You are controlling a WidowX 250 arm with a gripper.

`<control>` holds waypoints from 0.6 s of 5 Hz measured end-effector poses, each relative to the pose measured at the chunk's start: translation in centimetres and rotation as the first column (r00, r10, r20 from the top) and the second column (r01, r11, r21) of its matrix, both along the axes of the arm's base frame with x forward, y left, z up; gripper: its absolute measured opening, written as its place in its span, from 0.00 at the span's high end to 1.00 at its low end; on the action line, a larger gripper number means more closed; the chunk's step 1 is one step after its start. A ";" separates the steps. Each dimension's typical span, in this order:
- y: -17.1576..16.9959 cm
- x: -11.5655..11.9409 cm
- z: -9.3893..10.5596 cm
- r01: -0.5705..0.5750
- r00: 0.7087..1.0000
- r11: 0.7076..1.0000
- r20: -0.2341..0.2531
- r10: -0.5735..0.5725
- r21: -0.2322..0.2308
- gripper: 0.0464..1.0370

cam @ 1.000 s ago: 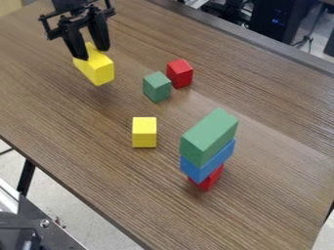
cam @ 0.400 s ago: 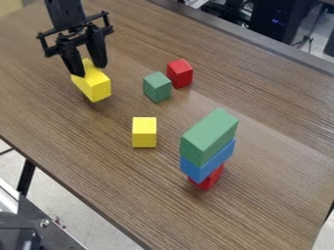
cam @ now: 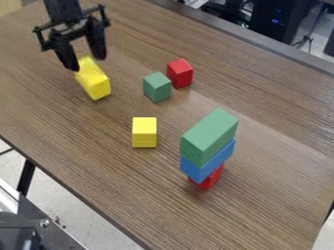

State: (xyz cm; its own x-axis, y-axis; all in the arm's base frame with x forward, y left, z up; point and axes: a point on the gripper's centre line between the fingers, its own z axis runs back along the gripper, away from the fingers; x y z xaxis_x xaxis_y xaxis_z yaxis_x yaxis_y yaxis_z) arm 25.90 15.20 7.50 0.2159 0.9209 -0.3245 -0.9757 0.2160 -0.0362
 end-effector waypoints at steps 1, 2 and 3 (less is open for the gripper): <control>-0.7 0.5 0.4 0.038 0.999 0.999 -0.001 -0.038 -0.006 0.03; -2.4 1.5 2.9 0.135 0.990 0.990 0.040 -0.137 0.036 0.04; -4.9 2.6 5.9 0.344 0.935 0.933 0.055 -0.351 0.103 0.04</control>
State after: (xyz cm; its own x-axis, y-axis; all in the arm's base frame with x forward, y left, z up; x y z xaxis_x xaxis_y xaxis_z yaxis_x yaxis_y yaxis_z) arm 28.47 10.28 13.37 0.5472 0.8087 -0.2158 -0.8346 0.5467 -0.0675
